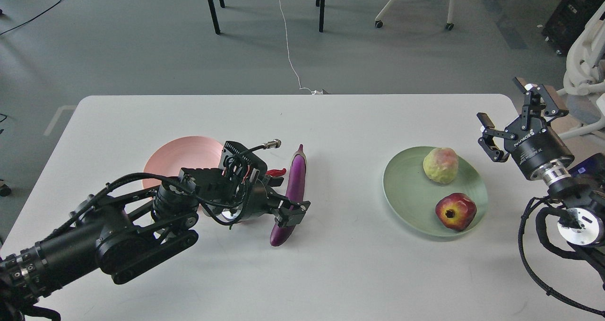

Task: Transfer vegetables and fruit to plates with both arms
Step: 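Reach the left gripper to the purple eggplant and grasp it, then lift the eggplant with the left gripper and lower it onto the pink plate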

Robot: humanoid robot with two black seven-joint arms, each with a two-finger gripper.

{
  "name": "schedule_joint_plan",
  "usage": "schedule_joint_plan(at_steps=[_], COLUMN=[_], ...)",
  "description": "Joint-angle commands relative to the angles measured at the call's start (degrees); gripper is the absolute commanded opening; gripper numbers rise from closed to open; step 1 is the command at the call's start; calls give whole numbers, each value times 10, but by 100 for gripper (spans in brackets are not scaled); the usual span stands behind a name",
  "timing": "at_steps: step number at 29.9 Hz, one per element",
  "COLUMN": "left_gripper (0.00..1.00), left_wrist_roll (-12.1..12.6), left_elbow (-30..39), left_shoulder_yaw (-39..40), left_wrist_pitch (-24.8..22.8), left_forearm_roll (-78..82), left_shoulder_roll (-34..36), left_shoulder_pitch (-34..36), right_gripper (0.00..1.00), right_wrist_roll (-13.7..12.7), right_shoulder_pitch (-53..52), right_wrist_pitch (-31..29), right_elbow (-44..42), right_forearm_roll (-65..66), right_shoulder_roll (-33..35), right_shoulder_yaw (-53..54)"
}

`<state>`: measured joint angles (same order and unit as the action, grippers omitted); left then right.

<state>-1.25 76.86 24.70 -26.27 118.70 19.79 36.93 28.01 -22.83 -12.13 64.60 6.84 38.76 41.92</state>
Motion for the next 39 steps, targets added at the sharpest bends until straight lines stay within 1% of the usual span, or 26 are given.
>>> schedule_joint_plan(at_steps=[1, 6, 10, 12, 13, 14, 15, 16, 18, 20, 22, 26, 29, 31, 34, 35, 38, 39], left_gripper=[87, 83, 73, 64, 54, 41, 31, 25, 22, 16, 16, 16, 16, 16, 18, 19, 20, 21], left_wrist_roll=[6, 18, 21, 22, 25, 30, 34, 38, 46, 55, 63, 64, 65, 62, 44, 34, -14, -22], left_elbow=[-16, -22, -48, -53, -54, -54, -54, -54, -52, -48, -40, -1, 31, 36, 33, 30, 13, 5], left_shoulder_yaw=[0, 0, 0, 0, 0, 1, 1, 1, 2, 3, 4, 14, 30, 43, 59, 58, 51, 50], left_wrist_pitch=[0, -1, -2, -1, -1, -1, -1, -1, 0, 0, 2, 4, 4, 5, 5, 5, 7, 11], left_forearm_roll=[0, 0, 0, 0, 0, 0, -2, -7, -21, -36, -51, -91, -128, -145, -171, -179, -189, -189], left_shoulder_roll=[-5, -12, -30, -36, -38, -39, -39, -40, -40, -40, -37, -20, 23, 56, 131, 153, 218, 230], left_shoulder_pitch=[-2, -5, -9, -15, -16, -16, -16, -16, -15, -12, -11, -6, 4, 11, 11, 10, 3, 0], right_gripper=[99, 99, 99, 99, 99, 99, 99, 99, 99, 99, 99, 99, 99, 99, 99, 99, 99, 99], right_wrist_roll=[0, 0, 0, 0, 0, 0, 0, 0, 0, 0, 0, 0, 0, 0, 0, 0, 0, 0], right_shoulder_pitch=[2, 2, 3, 4, 4, 4, 5, 7, 7, 7, 7, 8, 8, 8, 8, 8, 8, 8], right_wrist_pitch=[0, 0, 0, 0, 0, 0, 0, 0, 0, 0, 0, 0, 0, 0, 0, 0, 0, 0], right_elbow=[1, 0, 1, 1, 1, 1, 1, 1, 1, 1, 1, 1, 1, 1, 2, 2, 2, 2], right_forearm_roll=[0, 0, 1, 1, 1, 1, 1, 1, 1, 1, 3, 3, 4, 4, 6, 6, 6, 6], right_shoulder_roll=[0, 0, 0, 0, 1, 1, 1, 1, 1, 1, 0, 0, 0, 0, -2, -2, -4, -4], right_shoulder_yaw=[0, 0, 0, 0, 0, 0, 0, 1, 2, 2, 2, 2, 2, 2, 2, 2, 2, 2])
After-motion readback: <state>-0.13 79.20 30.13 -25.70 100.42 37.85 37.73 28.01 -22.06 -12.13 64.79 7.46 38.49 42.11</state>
